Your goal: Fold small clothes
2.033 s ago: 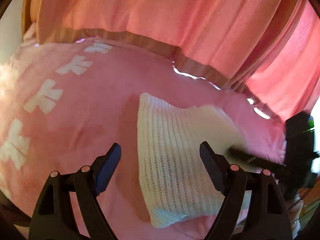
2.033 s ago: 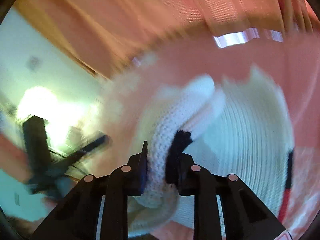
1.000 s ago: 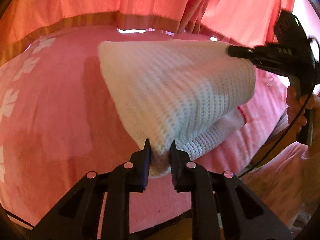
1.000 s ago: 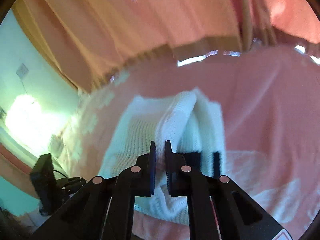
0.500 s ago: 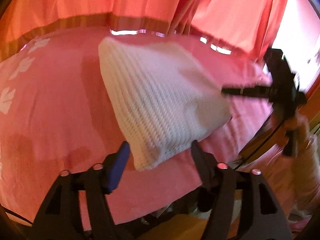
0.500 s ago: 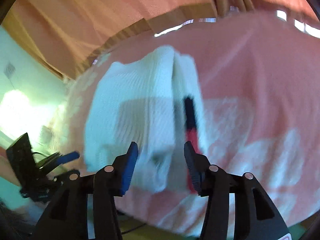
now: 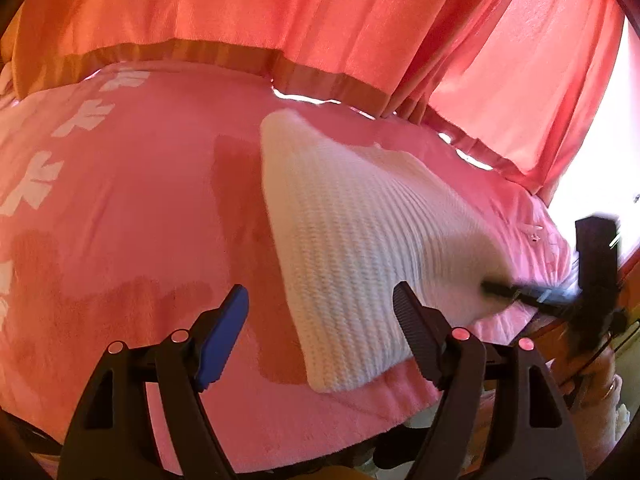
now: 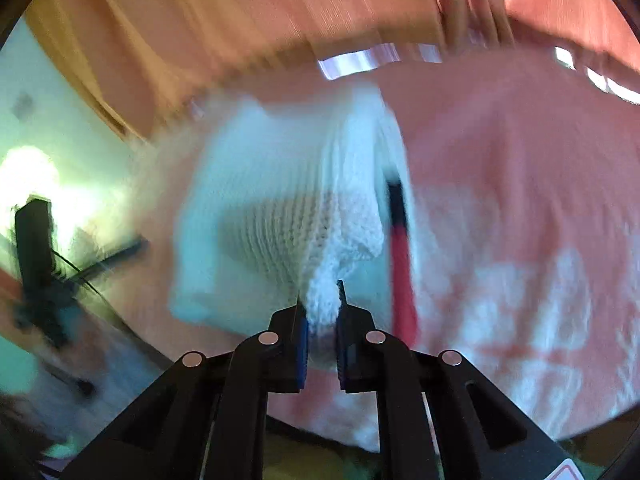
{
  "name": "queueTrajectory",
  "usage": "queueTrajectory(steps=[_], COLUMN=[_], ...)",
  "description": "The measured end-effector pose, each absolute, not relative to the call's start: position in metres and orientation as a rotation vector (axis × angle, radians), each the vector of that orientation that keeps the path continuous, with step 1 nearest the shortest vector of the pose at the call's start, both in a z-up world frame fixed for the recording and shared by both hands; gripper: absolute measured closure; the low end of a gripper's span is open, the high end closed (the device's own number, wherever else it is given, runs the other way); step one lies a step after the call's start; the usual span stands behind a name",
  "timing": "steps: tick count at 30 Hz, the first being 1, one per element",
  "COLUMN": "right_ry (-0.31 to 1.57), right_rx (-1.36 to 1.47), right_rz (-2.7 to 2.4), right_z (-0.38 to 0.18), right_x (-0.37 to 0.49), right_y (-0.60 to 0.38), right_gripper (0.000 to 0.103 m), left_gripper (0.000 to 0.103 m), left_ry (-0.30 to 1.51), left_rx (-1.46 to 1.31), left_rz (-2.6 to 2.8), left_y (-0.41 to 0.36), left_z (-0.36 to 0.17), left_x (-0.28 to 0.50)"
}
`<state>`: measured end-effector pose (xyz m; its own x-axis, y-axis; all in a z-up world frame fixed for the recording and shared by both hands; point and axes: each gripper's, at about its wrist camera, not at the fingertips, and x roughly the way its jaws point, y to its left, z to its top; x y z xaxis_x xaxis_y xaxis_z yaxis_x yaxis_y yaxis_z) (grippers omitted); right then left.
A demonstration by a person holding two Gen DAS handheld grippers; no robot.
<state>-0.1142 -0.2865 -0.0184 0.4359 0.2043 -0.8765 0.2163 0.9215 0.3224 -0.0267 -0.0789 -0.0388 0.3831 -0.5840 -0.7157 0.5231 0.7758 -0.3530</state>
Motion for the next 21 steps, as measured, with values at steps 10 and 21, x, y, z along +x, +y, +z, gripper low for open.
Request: queueTrajectory(steps=[10, 21], right_ry=[0.999, 1.164], right_rx=[0.325, 0.166], right_rz=[-0.041, -0.030], right_z=[0.044, -0.022], right_x=[-0.085, 0.040], right_y=[-0.295, -0.301], right_gripper=[0.073, 0.103], left_gripper=[0.028, 0.027], left_ry=[0.912, 0.982], left_rx=[-0.029, 0.152], left_rz=[-0.626, -0.558], left_y=[-0.098, -0.169], left_z=[-0.012, -0.051], left_x=[-0.007, 0.061])
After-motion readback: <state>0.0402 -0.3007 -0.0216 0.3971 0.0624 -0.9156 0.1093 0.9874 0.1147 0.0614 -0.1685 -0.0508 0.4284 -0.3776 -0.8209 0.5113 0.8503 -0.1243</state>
